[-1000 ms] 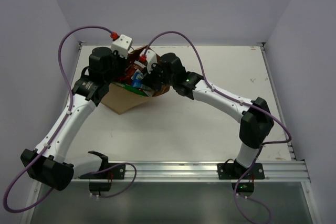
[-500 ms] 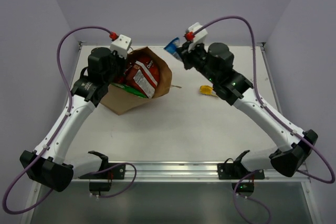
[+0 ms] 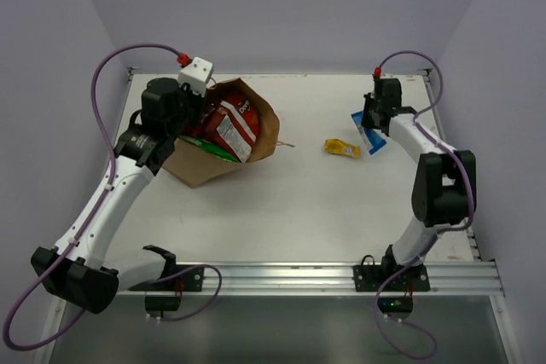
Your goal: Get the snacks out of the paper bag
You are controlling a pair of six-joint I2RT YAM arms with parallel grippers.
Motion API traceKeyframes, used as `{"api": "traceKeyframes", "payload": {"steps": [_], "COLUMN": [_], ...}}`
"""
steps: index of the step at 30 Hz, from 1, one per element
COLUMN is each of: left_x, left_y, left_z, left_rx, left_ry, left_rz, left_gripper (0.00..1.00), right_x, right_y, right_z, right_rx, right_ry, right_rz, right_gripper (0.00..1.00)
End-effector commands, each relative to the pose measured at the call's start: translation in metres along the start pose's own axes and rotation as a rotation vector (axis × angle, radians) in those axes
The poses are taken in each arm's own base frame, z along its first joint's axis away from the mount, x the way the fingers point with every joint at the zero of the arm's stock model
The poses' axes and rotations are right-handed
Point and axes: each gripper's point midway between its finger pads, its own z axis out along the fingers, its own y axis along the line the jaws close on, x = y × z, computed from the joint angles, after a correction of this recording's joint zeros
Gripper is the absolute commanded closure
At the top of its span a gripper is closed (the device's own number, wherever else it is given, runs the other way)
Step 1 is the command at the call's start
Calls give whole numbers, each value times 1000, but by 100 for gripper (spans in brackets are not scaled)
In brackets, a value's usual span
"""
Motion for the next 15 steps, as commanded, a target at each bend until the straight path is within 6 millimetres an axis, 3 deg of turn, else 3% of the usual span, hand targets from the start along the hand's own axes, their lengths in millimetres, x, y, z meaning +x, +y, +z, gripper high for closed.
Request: {"api": "traceKeyframes", "payload": {"steps": [1,3,5,8,9,11,12,14,15], "left_x": [-16,-14,-13,-13,-14,-13,-14,-14,-13], "left_y": [3,1,0,-1,-2,-3,-4,-7,-8], "left_z": [-13,-14,-15,-14,-15,-13,-13,-13,-13], "left_rx": [-3,11,15,19,21,24,32,45,50], "left_ry": [-61,-61,-65,-64,-66,-61,-64,-63,-61], "left_rz": [10,11,11,5,3,-11,-18,-32,-35], "left_gripper": [100,100,100,100,100,100,100,100,100], "right_x": [1,3,1,-31,-45,-60,-58,-75,-69], "right_y": [3,4,10,45,73,105,138,166,194], "right_z": [10,12,0,-50,-83,-120,-143,-187,-209], "right_rx": [-21,-16,-44,-160,-225,-287,-360,-428,-497], "right_ry": [71,103,95,-29,-97,-174,-194,-270,-278], "right_rz": [95,100,119,112,81,57,29,55,37], "right_gripper": [84,74,56,22,19,11,9,7,5]}}
